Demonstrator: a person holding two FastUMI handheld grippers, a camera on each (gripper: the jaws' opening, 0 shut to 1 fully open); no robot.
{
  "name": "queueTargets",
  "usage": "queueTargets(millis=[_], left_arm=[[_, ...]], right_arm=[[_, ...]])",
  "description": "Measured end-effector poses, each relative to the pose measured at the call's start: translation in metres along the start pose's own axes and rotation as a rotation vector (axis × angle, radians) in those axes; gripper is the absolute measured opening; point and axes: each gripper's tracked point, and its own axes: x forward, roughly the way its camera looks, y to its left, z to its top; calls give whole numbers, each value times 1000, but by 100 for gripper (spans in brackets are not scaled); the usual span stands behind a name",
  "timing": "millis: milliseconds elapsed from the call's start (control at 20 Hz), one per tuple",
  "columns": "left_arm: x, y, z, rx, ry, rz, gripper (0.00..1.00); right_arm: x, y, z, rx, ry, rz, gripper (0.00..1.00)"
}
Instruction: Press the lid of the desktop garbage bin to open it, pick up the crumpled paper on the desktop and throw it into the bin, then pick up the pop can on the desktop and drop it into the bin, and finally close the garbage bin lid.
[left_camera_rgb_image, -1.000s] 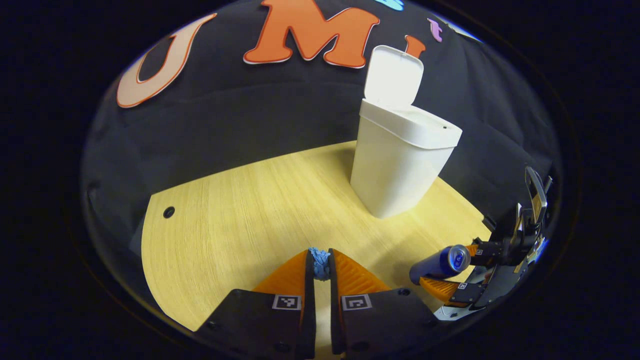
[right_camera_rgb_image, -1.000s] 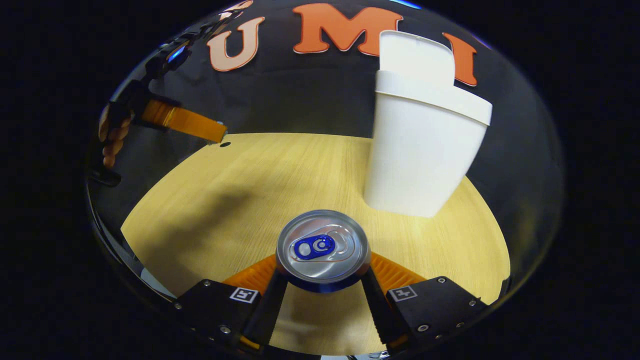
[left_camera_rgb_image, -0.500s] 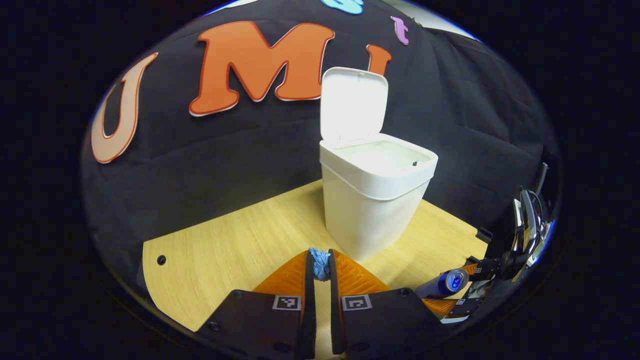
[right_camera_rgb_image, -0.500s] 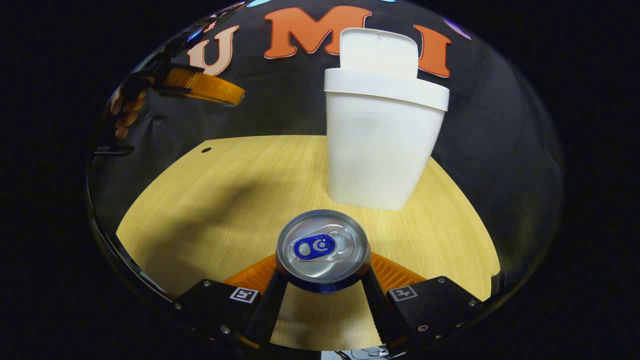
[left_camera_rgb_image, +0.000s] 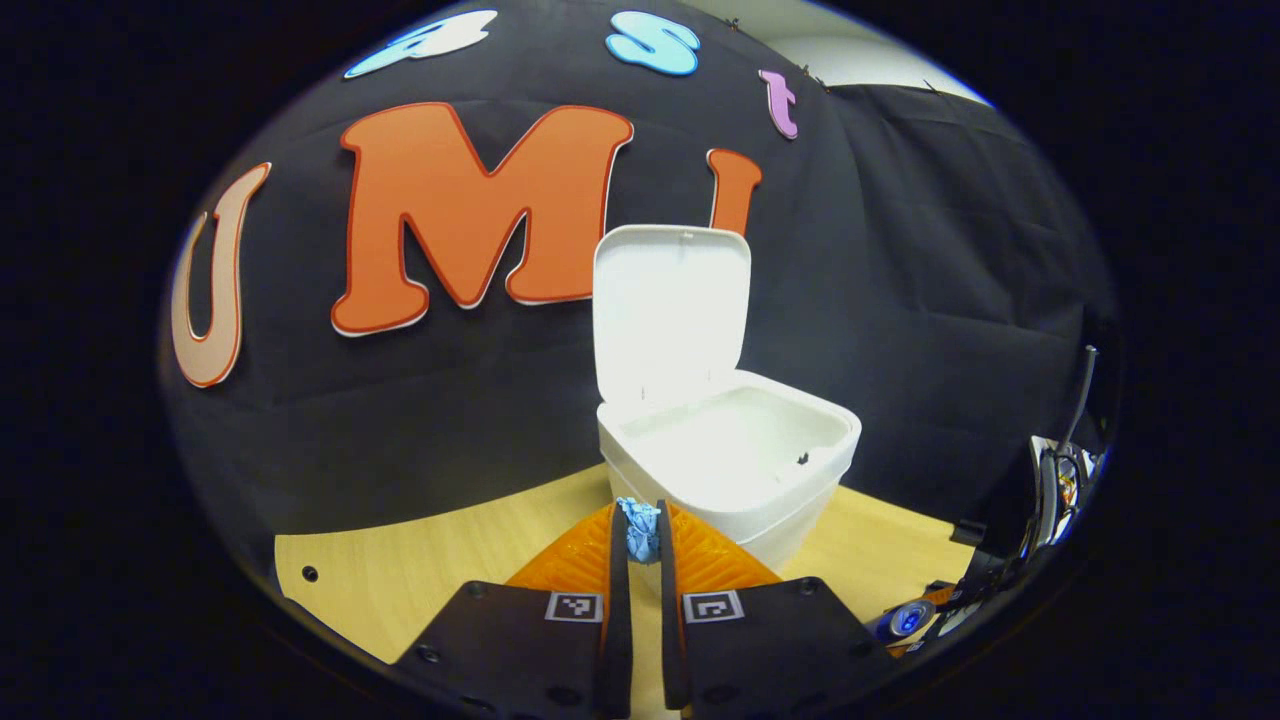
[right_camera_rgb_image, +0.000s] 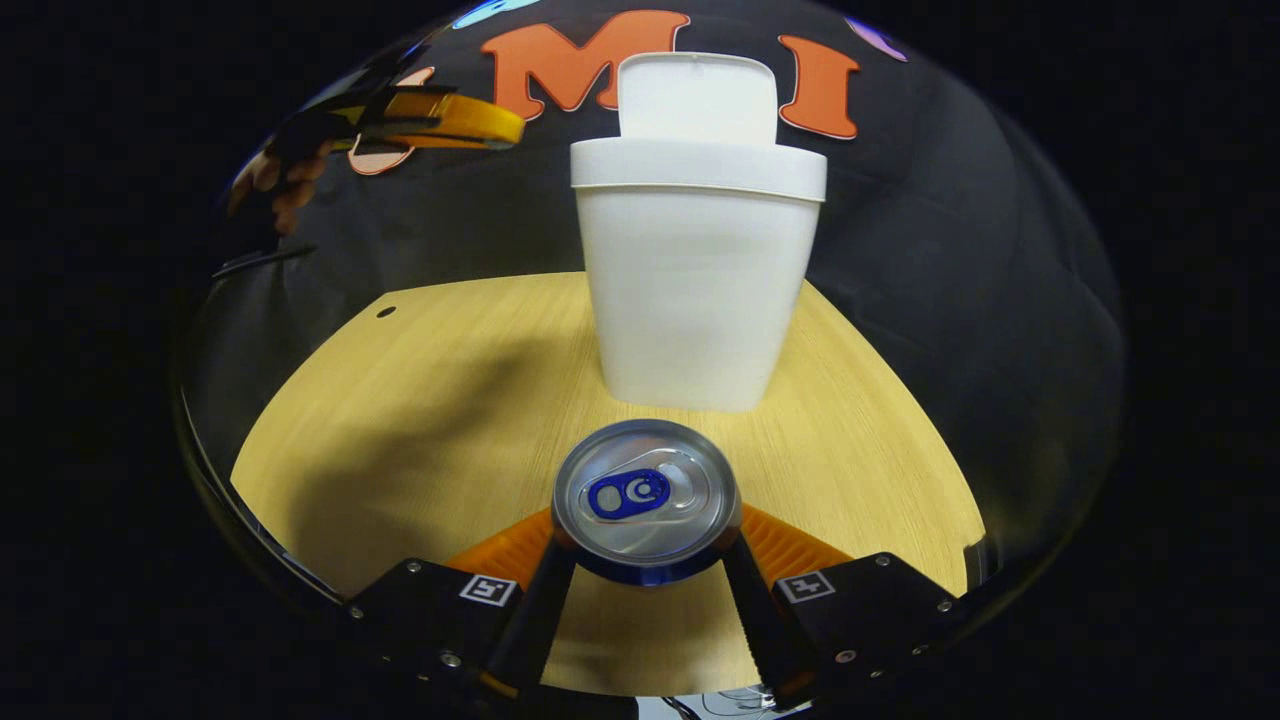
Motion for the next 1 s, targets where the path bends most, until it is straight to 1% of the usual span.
queueTargets(millis=[50, 200, 250, 300, 450, 650, 800, 850, 900, 1000], left_arm=[[6, -6, 6, -2, -9, -13, 15], [24, -22, 21, -6, -38, -40, 15], [32, -25, 26, 4, -48, -39, 15], [38, -29, 30, 9, -59, -41, 15], [57, -39, 37, 7, -69, -46, 15], [74, -54, 36, -21, -76, -69, 15], [83, -59, 30, -48, -70, -70, 16], [85, -58, 30, -58, -70, -64, 14], [86, -58, 29, -65, -70, -62, 18], [87, -58, 26, -68, -65, -61, 20]], right_arm=[[2, -4, 0, 2, 6, -1, 80], [7, -17, 2, -4, 16, 6, 80], [9, -21, 3, -6, 17, 10, 84], [11, -26, 4, -3, 21, 14, 80], [17, -37, 8, 8, 25, 31, 80], [26, -51, 15, -8, 30, 43, 80], [35, -59, 23, -4, 25, 56, 80], [37, -60, 24, -5, 26, 60, 80], [38, -61, 24, -9, 25, 67, 79], [37, -63, 26, -15, 24, 75, 79]])
